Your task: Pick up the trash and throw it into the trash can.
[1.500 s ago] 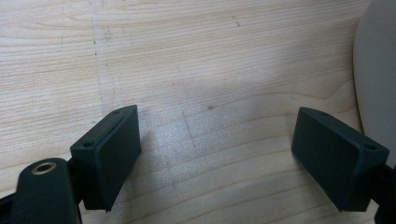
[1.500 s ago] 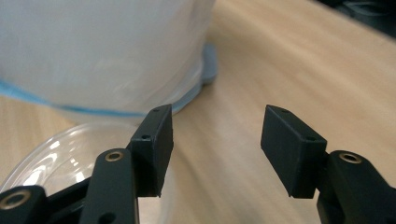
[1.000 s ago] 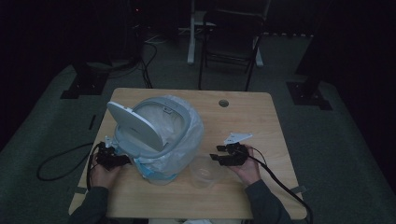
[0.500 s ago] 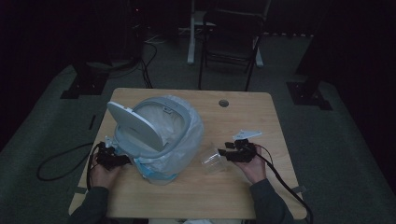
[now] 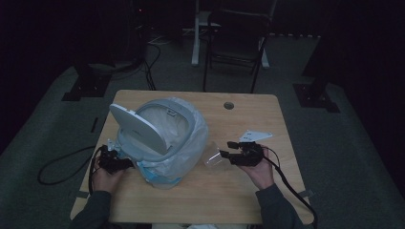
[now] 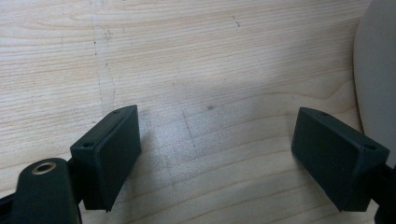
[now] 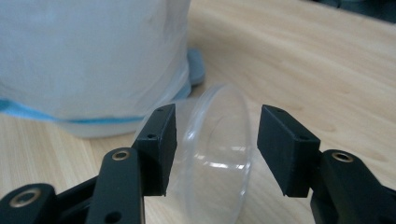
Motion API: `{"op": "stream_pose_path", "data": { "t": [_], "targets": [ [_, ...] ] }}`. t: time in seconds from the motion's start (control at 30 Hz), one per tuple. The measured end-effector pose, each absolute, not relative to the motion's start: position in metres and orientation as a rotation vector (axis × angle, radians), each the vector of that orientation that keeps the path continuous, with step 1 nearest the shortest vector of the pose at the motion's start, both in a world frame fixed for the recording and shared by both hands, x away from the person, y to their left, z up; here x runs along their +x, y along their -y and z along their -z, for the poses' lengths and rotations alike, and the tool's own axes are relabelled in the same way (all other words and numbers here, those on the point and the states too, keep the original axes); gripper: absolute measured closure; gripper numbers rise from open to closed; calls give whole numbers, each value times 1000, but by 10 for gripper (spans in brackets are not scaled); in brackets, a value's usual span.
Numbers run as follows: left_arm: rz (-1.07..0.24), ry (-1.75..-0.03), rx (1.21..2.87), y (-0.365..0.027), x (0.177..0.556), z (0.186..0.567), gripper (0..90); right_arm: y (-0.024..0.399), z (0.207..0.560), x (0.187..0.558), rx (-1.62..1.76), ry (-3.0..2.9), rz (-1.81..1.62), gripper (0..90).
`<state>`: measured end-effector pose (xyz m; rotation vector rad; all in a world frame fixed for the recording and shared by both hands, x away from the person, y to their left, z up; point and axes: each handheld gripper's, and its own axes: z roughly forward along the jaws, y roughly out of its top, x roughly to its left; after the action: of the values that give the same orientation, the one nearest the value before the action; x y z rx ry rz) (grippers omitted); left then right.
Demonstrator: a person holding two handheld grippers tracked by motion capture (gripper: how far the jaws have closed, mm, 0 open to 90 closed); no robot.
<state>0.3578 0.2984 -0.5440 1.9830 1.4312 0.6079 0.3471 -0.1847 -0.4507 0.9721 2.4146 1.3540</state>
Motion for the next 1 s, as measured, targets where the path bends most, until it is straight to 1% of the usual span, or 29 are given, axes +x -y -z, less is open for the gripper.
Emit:
{"op": "stream_pose_path", "data": {
  "t": [0.17,0.2,0.33,0.4,0.57,1.0],
  "targets": [
    [-608,-1431,1983,-298,358,544,166,176,459,348,940,-2474,-1315,542],
    [-608,-1431,1983,-298,358,544,166,175,461,348,934,-2489,-1307,572],
    [-608,-1431,1983,-298,358,544,166,170,464,351,909,-2525,-1291,759],
    [-608,-1431,1983,-298,358,544,166,169,464,351,886,-2526,-1271,821],
    [-608,-1431,1983,-298,358,544,166,168,462,349,863,-2501,-1206,832],
    [-608,-1430,1987,-299,358,544,166,184,449,355,912,-2411,-1246,832]
  ]
}}
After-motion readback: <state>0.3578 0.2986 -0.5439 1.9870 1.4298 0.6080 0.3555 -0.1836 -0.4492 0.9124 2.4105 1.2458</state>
